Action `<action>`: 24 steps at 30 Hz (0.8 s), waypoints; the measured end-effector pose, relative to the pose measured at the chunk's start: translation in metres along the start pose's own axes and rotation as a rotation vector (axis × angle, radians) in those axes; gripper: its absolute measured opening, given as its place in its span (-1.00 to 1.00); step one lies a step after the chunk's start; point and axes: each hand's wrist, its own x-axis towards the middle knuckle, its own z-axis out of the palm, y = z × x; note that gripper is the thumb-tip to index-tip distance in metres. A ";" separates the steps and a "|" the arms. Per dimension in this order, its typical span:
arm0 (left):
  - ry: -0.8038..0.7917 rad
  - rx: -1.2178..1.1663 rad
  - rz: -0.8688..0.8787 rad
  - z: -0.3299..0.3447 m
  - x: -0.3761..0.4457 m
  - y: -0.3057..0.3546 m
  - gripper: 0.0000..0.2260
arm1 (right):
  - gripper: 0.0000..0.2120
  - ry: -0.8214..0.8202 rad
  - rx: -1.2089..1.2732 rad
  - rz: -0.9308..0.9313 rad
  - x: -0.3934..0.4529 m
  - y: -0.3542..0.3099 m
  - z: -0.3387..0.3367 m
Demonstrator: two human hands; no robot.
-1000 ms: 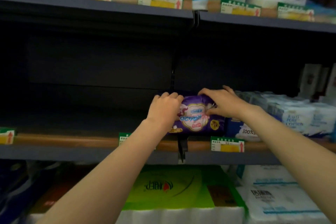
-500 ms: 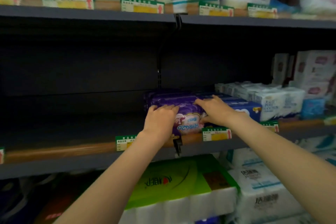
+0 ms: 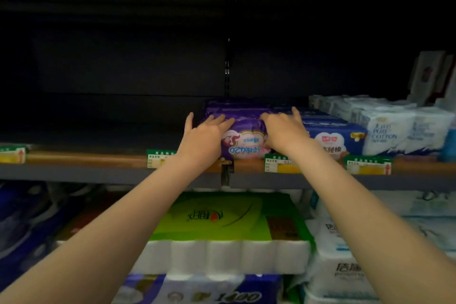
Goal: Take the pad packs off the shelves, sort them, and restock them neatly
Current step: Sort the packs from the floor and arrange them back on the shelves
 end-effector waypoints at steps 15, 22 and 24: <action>0.412 -0.171 -0.075 0.039 -0.112 -0.033 -0.58 | -0.46 0.214 0.133 -0.020 -0.019 -0.009 0.015; 0.099 -0.097 -0.124 0.125 -0.279 -0.072 -0.73 | -0.73 0.610 0.669 -0.553 -0.139 -0.130 0.101; -0.097 -0.069 -0.145 0.154 -0.317 -0.085 -0.71 | -0.69 0.328 0.648 -0.688 -0.162 -0.166 0.153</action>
